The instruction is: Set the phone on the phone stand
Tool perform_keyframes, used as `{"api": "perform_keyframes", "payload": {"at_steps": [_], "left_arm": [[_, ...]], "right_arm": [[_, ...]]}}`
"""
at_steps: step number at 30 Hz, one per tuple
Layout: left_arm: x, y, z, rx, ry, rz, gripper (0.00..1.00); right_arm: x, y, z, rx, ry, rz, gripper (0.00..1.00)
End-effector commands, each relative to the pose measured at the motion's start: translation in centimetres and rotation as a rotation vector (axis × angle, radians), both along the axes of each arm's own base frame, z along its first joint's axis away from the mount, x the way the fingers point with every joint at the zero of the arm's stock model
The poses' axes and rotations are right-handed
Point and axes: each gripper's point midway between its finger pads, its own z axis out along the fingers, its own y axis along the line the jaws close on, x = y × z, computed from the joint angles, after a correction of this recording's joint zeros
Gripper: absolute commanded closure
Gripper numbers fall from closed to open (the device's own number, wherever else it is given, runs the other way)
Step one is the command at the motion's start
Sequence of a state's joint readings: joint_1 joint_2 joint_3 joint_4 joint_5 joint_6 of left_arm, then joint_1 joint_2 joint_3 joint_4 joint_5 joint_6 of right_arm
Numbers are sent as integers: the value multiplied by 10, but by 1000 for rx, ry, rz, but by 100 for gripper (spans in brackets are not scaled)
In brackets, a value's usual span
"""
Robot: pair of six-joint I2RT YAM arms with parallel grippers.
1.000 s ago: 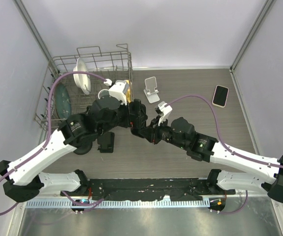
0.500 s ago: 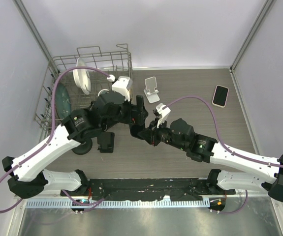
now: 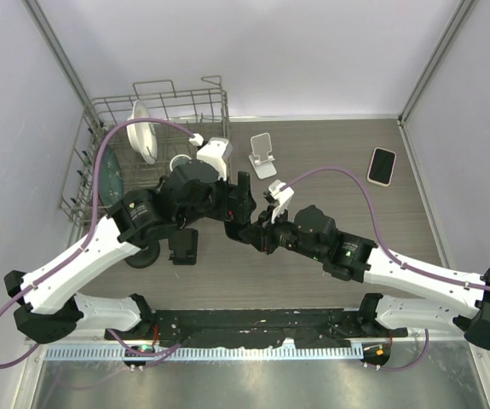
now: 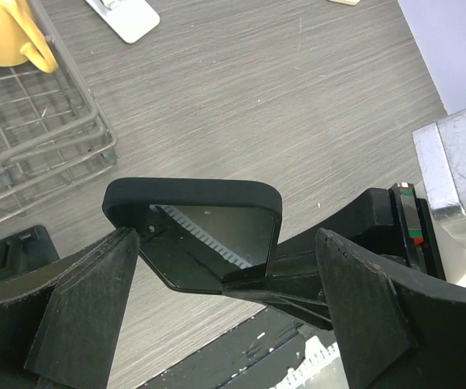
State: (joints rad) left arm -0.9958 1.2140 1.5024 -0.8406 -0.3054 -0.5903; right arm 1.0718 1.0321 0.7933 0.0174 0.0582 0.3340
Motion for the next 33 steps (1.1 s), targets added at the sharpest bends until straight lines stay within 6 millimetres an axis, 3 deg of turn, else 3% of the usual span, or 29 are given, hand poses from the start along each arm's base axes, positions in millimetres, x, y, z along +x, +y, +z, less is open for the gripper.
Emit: {"api": "perform_keyframes", "payload": {"at_steps": [1,6,12,16,33], "left_arm": [[-3,9,11,0,-24,8,5],[-3,7,15,-3,-18,3,14],[-12,24,35,-63,-50,17,2],[-10,31,27,-48,-64,23,0],[0,1,18,-43,-20,-55,0]], "right_arm": [[-7,5,73,186,-125,49,99],[-5,3,73,176,-128,36,99],[-5,1,71,166,-132,31,99],[-6,2,72,173,-132,37,99],[-10,2,73,174,-135,54,99]]}}
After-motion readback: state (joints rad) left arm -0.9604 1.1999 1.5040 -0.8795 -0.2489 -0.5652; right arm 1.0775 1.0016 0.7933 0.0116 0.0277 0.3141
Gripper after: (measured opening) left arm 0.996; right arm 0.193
